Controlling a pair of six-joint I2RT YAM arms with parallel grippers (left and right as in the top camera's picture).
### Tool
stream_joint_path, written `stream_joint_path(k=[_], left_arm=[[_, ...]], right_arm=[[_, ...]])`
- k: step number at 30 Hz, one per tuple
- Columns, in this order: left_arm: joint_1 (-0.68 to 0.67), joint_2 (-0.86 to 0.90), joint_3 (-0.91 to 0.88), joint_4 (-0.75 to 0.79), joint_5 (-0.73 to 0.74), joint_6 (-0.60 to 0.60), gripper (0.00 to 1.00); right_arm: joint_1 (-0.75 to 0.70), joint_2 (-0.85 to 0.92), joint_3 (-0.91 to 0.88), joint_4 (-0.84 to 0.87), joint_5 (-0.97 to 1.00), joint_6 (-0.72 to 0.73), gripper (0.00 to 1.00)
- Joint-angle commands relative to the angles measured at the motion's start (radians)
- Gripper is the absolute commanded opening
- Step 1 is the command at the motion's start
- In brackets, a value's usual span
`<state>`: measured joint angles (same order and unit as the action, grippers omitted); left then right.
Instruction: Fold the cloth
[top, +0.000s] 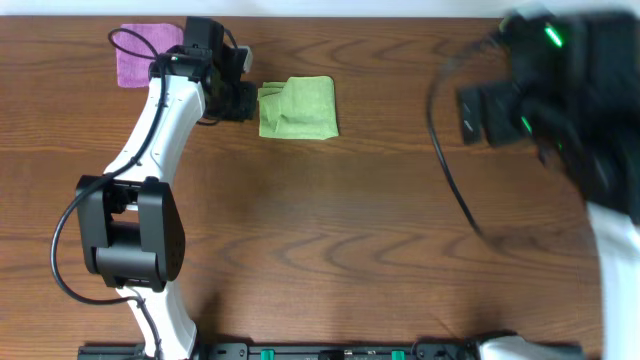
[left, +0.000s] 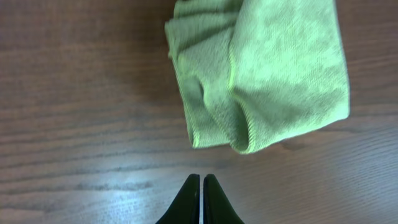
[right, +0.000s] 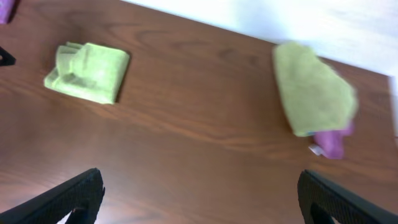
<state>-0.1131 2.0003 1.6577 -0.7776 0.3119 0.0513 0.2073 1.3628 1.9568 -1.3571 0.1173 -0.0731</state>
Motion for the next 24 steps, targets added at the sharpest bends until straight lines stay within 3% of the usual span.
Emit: stream_joint_path(k=[1, 7, 12, 14, 24], left_arm=[[0.004, 0.008, -0.008, 0.002, -0.035, -0.014, 0.06], [0.012, 0.008, -0.015, 0.008, -0.087, -0.013, 0.08], [0.012, 0.008, -0.11, 0.056, -0.077, -0.014, 0.11], [0.012, 0.008, -0.158, 0.085, -0.064, -0.014, 0.25], [0.019, 0.008, -0.246, 0.22, 0.063, -0.018, 0.65]], right_arm=[[-0.013, -0.172, -0.177, 0.024, 0.117, -0.027, 0.99], [-0.042, -0.495, -0.532, 0.033, 0.113, 0.005, 0.99], [-0.044, -0.649, -0.645, 0.019, 0.084, 0.058, 0.99], [-0.044, -0.667, -0.649, 0.012, 0.073, 0.062, 0.99], [-0.044, -0.671, -0.65, -0.028, 0.007, 0.08, 0.99]])
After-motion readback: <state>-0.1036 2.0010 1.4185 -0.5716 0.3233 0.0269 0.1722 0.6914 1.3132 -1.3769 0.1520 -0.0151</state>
